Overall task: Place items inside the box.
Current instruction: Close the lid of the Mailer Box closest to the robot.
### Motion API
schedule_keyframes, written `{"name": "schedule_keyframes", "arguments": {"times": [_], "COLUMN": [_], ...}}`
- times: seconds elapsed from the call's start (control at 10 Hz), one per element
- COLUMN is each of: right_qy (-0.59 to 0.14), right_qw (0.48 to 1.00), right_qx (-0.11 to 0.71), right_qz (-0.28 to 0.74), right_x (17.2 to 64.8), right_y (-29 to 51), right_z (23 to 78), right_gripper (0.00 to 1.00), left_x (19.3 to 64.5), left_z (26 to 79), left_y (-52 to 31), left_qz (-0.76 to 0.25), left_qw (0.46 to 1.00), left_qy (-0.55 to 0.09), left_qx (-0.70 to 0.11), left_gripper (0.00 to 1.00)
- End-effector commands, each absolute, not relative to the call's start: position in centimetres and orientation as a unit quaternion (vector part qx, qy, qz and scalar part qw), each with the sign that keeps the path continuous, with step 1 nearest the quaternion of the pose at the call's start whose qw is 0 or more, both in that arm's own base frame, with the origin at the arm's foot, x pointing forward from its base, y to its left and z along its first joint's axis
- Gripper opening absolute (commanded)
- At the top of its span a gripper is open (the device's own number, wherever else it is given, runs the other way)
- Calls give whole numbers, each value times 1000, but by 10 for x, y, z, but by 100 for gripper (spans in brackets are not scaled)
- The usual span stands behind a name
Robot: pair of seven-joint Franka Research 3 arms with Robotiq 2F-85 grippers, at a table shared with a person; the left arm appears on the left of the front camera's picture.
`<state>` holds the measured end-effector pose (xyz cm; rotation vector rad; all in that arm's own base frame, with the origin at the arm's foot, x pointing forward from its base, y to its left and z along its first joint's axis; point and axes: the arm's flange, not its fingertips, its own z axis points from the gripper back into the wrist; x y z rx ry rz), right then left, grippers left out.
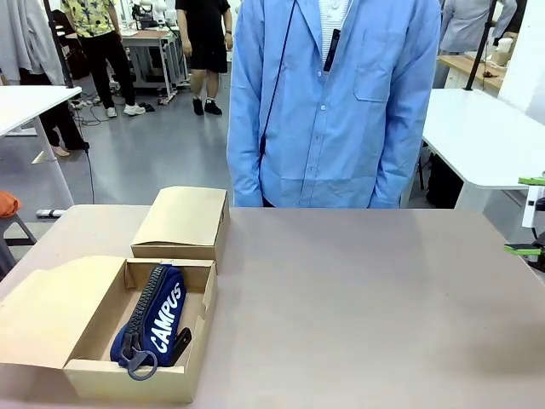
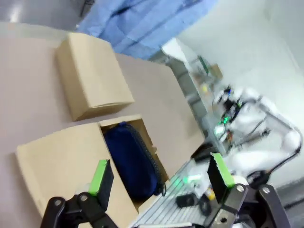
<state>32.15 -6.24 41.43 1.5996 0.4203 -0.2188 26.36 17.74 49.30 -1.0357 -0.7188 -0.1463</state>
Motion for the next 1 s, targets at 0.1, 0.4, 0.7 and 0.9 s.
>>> {"name": "schedule_keyframes", "arguments": {"times": [0.1, 0.4, 0.7, 0.9], "right_qy": [181, 181, 181, 181], "right_qw": [671, 671, 671, 671], "right_qx": [713, 713, 713, 713], "right_qz": [-93, -93, -93, -93], "right_x": [325, 325, 325, 325], "right_y": [-65, -65, -65, -65], "right_z": [417, 417, 417, 417], "right_gripper": [100, 100, 100, 100], "left_x": [285, 308, 330, 328], "left_z": [488, 435, 413, 451], "left_y": [79, 106, 157, 133], "left_qz": [-478, -558, -485, -532], "left_qw": [727, 635, 719, 733], "left_qy": [-415, -520, -496, -384], "left_qx": [-267, -119, -42, -178], "left_gripper": [100, 100, 100, 100]}}
